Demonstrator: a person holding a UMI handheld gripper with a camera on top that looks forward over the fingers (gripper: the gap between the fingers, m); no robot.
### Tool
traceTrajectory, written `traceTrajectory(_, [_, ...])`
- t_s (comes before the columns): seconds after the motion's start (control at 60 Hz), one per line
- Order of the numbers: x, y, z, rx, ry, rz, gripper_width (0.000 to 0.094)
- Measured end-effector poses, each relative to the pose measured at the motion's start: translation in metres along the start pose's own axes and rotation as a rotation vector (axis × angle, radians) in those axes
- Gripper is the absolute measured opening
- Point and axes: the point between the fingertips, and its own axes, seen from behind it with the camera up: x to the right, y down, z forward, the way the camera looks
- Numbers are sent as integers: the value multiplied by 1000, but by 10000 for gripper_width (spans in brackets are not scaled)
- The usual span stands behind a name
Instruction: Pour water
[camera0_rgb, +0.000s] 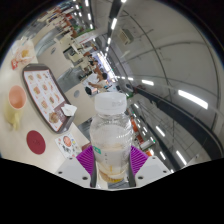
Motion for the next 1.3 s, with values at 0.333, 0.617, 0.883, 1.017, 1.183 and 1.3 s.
traceTrajectory(0.333, [-104, -106, -4, 164, 74, -821, 436])
traceTrajectory(0.617, [-137, -92, 1, 167, 18, -941, 438])
traceTrajectory(0.883, [-107, -104, -9, 138, -249, -60, 438])
traceTrajectory(1.017, [-114, -105, -9, 91, -429, 451, 438])
traceTrajectory(1.183, [-146, -82, 10, 20, -529, 794, 437])
traceTrajectory(1.3, [-178, -64, 21, -16, -578, 899, 438])
